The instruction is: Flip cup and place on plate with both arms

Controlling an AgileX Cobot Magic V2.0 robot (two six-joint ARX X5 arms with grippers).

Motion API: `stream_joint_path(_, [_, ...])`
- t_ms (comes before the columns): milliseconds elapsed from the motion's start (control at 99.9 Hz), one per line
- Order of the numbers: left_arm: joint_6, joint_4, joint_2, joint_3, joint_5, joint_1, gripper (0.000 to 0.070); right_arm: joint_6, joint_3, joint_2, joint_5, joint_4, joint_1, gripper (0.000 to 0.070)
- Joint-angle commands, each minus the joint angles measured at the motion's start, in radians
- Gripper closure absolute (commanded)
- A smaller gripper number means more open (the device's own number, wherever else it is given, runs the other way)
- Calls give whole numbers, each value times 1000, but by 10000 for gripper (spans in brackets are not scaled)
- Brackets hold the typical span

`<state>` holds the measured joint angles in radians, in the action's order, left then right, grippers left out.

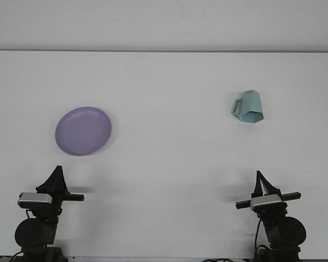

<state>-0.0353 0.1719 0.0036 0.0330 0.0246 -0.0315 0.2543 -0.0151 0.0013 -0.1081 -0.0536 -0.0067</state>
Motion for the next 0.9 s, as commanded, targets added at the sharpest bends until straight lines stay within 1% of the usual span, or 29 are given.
stream_joint_path(0, [2, 10, 0, -18, 2, -2, 686, -2, 2, 0, 3, 12, 1, 700])
stream_joint_path(720, [3, 10, 0, -18, 2, -2, 686, -8, 2, 0, -2, 18, 1, 700])
stream_joint_path(760, [8, 10, 0, -18, 2, -2, 686, -19, 2, 0, -9, 25, 1, 700])
stream_joint_path(801, [31, 10, 0, -18, 2, -2, 687, -37, 2, 0, -9, 32, 1, 700])
stream_joint_path(891, [100, 10, 0, -18, 2, -2, 687, -125, 2, 0, -9, 56, 1, 700])
